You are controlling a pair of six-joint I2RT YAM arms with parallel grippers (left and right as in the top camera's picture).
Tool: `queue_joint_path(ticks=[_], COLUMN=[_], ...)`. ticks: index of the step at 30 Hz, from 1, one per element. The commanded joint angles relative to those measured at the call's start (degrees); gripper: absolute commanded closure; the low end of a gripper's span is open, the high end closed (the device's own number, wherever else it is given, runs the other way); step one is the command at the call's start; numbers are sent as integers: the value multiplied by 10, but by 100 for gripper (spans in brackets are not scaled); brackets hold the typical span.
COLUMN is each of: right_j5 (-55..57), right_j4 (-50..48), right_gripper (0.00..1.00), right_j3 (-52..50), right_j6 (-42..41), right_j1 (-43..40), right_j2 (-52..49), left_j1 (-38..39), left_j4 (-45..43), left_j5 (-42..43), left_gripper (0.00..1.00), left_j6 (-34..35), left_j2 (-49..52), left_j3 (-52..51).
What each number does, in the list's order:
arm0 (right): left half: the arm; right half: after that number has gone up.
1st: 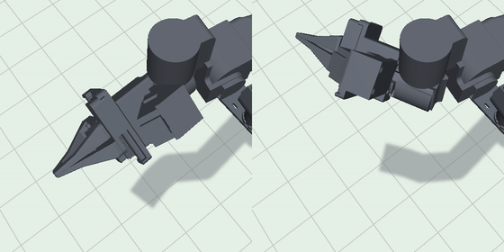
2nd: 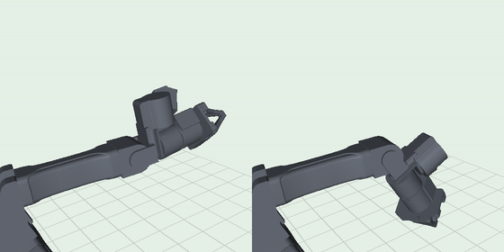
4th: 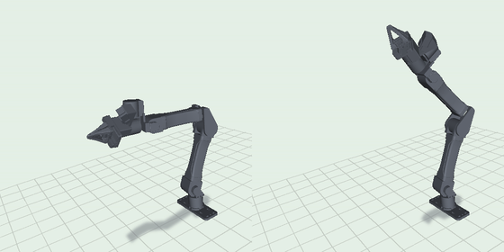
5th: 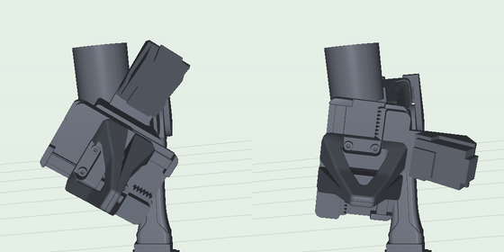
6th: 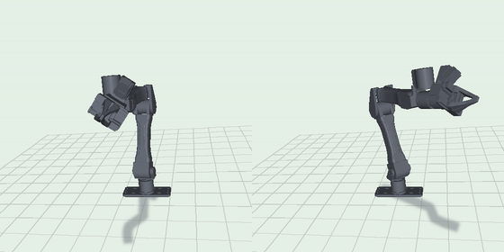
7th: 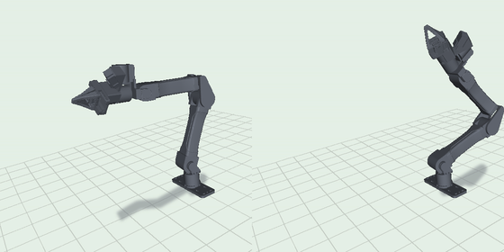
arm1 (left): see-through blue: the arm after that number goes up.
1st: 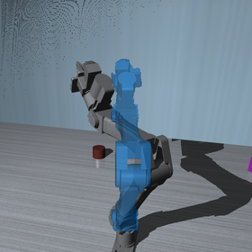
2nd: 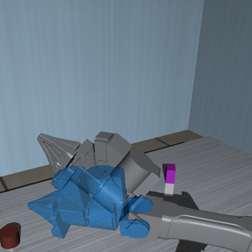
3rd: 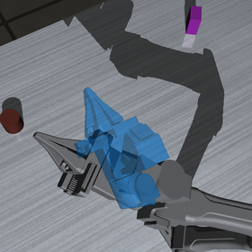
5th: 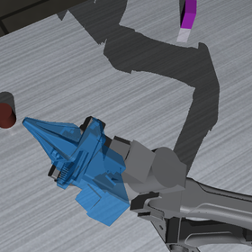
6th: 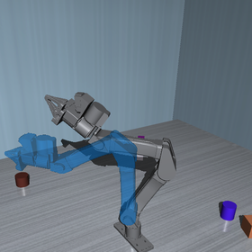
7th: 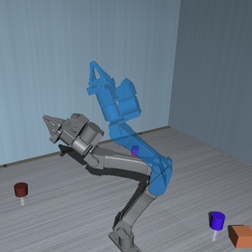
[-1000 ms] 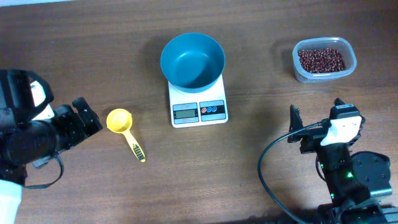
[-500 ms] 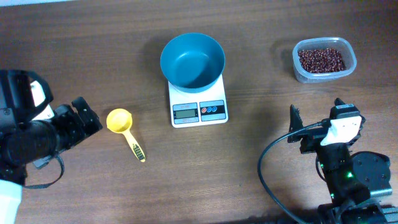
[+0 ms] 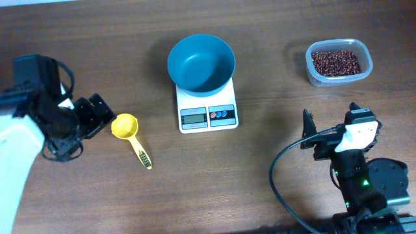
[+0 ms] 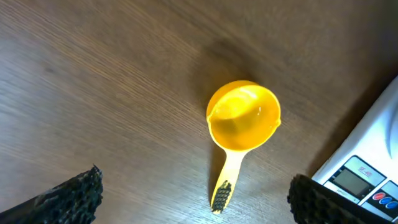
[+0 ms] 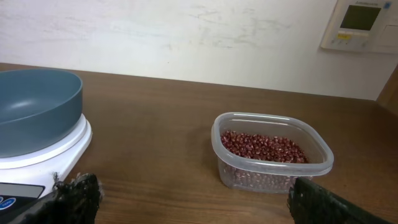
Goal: Scoop item into bowl and weigh 50g on scale
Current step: 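Lower the left gripper and grasp the yellow scoop's cup rim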
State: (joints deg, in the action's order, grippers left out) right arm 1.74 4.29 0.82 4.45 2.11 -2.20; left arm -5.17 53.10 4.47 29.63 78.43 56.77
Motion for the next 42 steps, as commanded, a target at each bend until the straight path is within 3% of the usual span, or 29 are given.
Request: queue_joint_path(ticks=[1,7,19,26,36,37,42], right_j5=[9,9,9,9,9,9,9], right_j4=[2,2,2,2,2,2,2], right_gripper=[1,1,1,1,1,1,1], right_j3=[-5,-5,-5,-5,-5,-5,-5], right_j6=[-7,-7,-7,-7,-7,-7,-7], right_j1=[-3,-3,-3,-3,-3,-3,-3], right_j2=[2,2,2,2,2,2,2], left_j1=[-2,-2,-2,-2,-2,-2,-2], left_j4=[-28,-58,-101,-173,-202,-210,-217], left_j5=[19,19,-7,13,22,22,22], left_gripper=[1,1,3,10,16,23,35], left_j6=[8,8,8,10,15,33,43], left_j2=[65,125,127,127,127,127,127], left_j3=[-5,-5,-44,-81,-111,-119,-120])
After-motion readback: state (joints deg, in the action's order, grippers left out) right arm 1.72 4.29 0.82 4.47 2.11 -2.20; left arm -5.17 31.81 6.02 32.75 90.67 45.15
